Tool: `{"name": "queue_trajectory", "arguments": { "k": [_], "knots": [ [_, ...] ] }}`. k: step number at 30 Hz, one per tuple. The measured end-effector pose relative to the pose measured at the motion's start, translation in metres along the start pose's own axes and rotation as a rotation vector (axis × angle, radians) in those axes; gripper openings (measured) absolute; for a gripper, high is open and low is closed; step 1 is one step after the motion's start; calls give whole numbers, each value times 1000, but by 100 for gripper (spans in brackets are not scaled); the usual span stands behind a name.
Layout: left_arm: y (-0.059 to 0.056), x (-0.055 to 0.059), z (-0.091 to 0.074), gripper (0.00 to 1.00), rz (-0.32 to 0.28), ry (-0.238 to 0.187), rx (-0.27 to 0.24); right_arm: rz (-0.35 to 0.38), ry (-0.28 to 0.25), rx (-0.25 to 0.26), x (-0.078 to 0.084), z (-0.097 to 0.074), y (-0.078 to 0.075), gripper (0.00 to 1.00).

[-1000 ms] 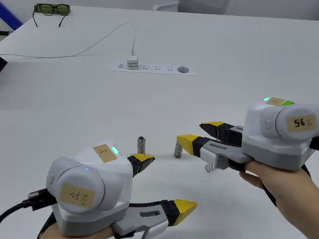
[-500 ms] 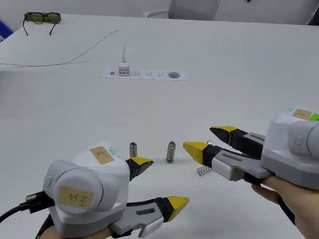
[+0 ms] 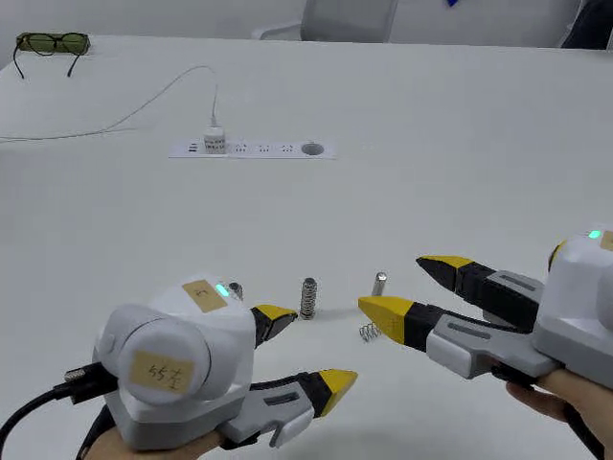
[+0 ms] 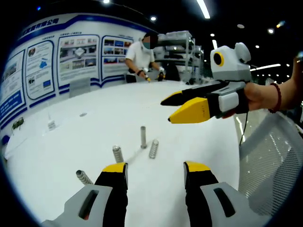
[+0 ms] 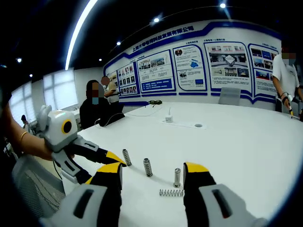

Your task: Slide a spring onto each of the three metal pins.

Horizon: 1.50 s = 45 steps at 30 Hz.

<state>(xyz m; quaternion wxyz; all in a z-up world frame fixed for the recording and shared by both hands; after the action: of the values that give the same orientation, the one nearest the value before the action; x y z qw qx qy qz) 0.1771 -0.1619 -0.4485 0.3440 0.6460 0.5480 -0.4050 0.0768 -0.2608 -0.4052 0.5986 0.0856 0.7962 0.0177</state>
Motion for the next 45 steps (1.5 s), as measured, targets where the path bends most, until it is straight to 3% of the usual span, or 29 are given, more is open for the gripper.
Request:
{"name": "queue_trajectory", "arguments": {
  "k": [16,25,45],
  "knots": [
    [-2,-3,34,41,28,12,34,22,9,-1,10,-28,-6,59],
    [-1,-2,51,34,84,51,32,34,7,-4,11,-36,-7,59],
    [0,7,81,24,108,100,37,21,19,17,18,-44,-8,58]
  ]
}}
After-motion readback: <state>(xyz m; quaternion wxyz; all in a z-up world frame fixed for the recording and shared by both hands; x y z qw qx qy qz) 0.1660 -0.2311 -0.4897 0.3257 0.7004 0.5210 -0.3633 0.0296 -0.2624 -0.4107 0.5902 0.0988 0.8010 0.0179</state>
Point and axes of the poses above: the centre of the closed fingertips' face, and the gripper's own axes: z roughly forward along the fingers, y roughly to its left, x roughly out of its underside, the point moved 6 cm from there along -z, roughly backward along the fingers, and after that the axes turned 5 degrees about -x, right-handed, at the moved point
